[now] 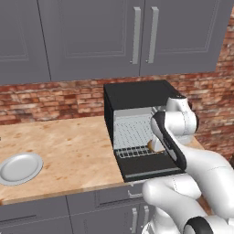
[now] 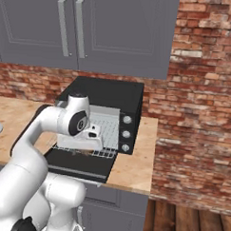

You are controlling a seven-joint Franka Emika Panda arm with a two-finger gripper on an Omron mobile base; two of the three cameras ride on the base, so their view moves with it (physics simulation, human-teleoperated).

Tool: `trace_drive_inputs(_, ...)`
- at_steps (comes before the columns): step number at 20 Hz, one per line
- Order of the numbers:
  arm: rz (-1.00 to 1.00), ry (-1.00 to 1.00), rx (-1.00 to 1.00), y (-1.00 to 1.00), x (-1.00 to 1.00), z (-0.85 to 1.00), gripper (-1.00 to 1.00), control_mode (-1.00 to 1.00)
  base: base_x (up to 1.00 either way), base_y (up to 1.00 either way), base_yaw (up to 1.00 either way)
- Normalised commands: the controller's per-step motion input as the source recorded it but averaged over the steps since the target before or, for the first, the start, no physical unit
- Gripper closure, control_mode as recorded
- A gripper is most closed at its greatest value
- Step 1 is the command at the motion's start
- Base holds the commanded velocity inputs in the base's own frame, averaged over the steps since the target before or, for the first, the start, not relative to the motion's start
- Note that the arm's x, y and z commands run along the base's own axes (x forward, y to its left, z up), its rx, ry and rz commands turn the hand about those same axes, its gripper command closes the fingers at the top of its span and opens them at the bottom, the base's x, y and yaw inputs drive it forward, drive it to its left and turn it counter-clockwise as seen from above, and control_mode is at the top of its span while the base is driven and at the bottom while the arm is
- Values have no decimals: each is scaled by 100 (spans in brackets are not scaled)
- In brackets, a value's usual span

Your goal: Pick up the bagel from the plate, place it on the toaster oven rack, close the door, and set the timer.

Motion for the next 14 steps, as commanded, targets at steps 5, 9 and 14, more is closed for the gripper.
trace_drive_inputs(5,4,0,0,1,2,-31,-100,-100,0,0,0)
trace_drive_inputs(9,1,0,0,8,5,-50,-100,-100,0,0,0)
trace_drive_inputs(14,0,0,2,5,24,-31,-100,-100,0,0,0)
